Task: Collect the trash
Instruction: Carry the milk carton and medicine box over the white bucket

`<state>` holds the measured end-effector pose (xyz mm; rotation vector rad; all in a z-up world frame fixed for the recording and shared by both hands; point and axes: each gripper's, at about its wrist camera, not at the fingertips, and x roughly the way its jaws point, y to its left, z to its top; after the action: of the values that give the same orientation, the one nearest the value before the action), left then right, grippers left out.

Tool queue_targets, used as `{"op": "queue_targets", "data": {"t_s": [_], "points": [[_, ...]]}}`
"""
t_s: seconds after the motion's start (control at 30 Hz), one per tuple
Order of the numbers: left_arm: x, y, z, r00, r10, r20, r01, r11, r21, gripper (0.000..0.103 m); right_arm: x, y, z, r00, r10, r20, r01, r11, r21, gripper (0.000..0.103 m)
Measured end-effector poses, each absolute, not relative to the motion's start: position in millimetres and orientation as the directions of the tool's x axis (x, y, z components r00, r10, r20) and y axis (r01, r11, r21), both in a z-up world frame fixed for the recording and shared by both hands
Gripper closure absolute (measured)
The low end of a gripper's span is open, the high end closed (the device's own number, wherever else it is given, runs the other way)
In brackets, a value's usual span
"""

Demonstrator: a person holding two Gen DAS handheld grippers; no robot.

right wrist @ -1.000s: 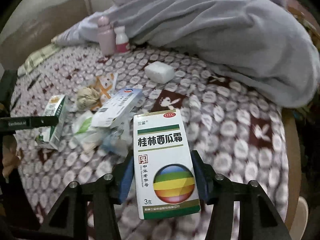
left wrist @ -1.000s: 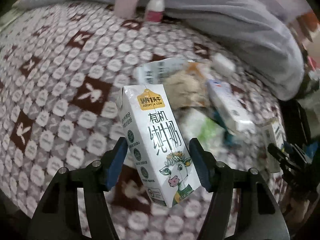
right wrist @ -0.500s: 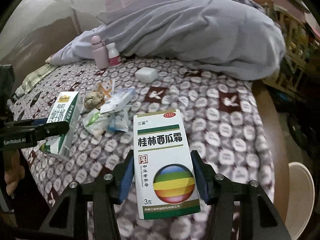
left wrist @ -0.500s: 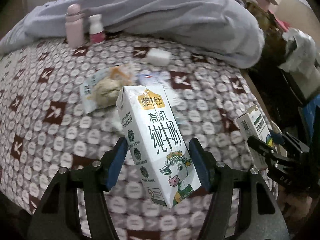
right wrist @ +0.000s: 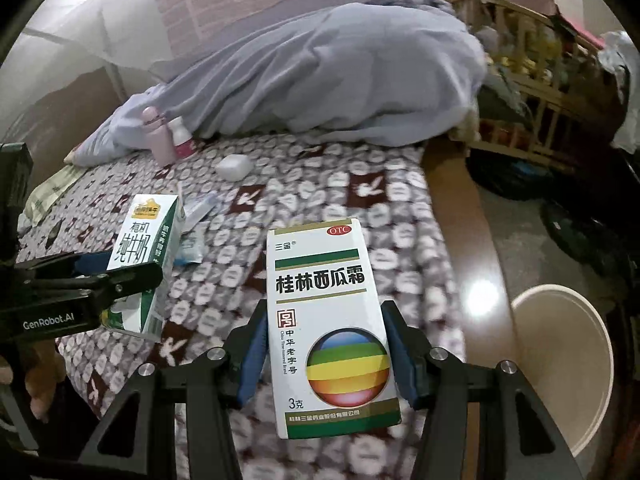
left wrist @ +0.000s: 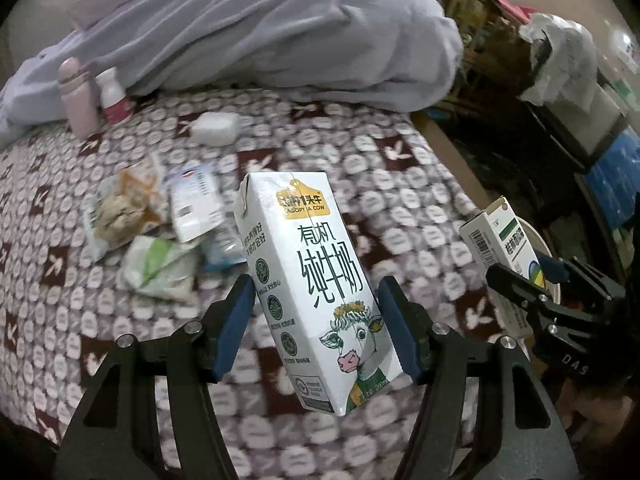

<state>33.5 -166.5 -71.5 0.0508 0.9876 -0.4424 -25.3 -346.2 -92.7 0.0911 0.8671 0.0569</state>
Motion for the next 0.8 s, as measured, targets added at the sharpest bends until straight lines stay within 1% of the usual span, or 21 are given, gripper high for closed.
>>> {"op": "queue_targets", "data": {"t_s": [0.37,0.8], "points": [[26,-229,-71,0.42,-0.401,-0.814,0.481,0.859,-0.175,0.041,-48,-396,-89,0.653,0.019,-0.757,0.092,0.99,0.105,0.051],[22,-292,-78,0.351,-0.444,-0.824,0.553,0.809,-0.201,0.041,-73,-454,-89,0.654,-0.049,-0.755,0.204,0.972,0.113,0.051]]}}
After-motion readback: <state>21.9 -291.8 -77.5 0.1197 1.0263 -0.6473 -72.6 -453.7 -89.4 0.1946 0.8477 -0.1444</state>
